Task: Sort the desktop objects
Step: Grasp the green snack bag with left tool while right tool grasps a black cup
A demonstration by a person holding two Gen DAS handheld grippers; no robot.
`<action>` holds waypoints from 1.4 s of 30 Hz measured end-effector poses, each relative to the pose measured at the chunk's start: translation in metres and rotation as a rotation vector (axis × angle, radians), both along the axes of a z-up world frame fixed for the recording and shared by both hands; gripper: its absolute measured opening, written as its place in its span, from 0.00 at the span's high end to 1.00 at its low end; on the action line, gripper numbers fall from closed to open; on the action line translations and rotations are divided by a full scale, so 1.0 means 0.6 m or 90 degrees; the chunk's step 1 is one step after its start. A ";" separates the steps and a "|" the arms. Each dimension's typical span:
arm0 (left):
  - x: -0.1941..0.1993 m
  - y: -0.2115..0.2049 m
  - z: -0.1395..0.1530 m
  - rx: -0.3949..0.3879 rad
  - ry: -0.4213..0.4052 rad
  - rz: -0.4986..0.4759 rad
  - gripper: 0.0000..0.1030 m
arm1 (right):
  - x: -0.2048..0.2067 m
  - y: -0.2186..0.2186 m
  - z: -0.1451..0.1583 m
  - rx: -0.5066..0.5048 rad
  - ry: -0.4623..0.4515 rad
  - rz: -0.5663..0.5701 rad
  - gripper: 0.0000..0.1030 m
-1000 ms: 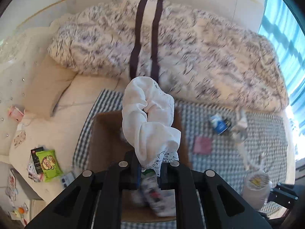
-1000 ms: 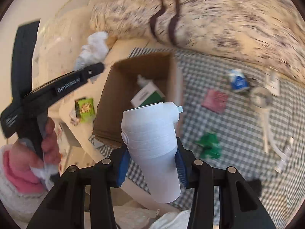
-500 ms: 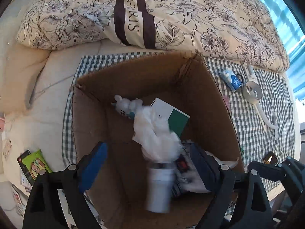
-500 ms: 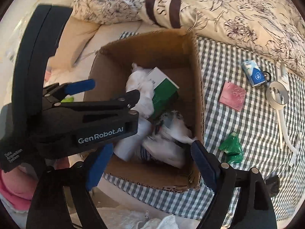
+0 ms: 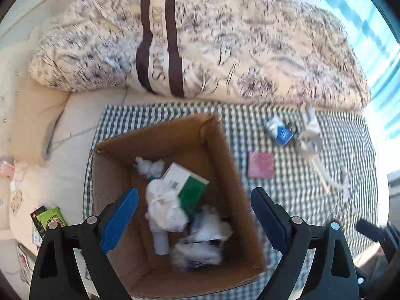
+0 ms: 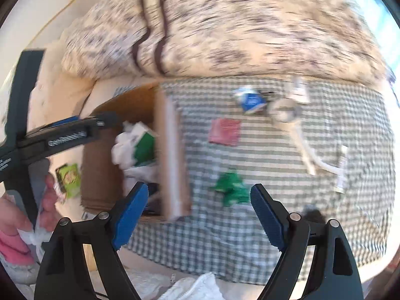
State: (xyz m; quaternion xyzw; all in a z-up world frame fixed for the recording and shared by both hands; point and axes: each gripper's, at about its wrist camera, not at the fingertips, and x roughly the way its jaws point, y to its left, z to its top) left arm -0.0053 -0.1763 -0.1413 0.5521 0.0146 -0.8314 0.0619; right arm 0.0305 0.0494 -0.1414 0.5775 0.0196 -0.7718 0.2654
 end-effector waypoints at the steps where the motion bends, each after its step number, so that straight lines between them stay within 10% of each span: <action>1: 0.002 0.018 0.008 -0.003 0.012 0.020 0.07 | -0.003 0.035 0.005 -0.001 0.006 -0.017 0.18; 13: 0.072 0.245 -0.056 0.019 0.025 0.123 0.04 | -0.041 0.293 -0.025 0.043 0.070 0.007 0.18; 28: 0.106 0.339 -0.277 -0.014 -0.071 0.152 0.04 | -0.024 0.307 -0.286 0.111 -0.057 0.162 0.18; 42: 0.056 0.313 -0.399 -0.044 -0.106 0.195 0.00 | -0.022 0.275 -0.404 0.185 -0.056 0.228 0.18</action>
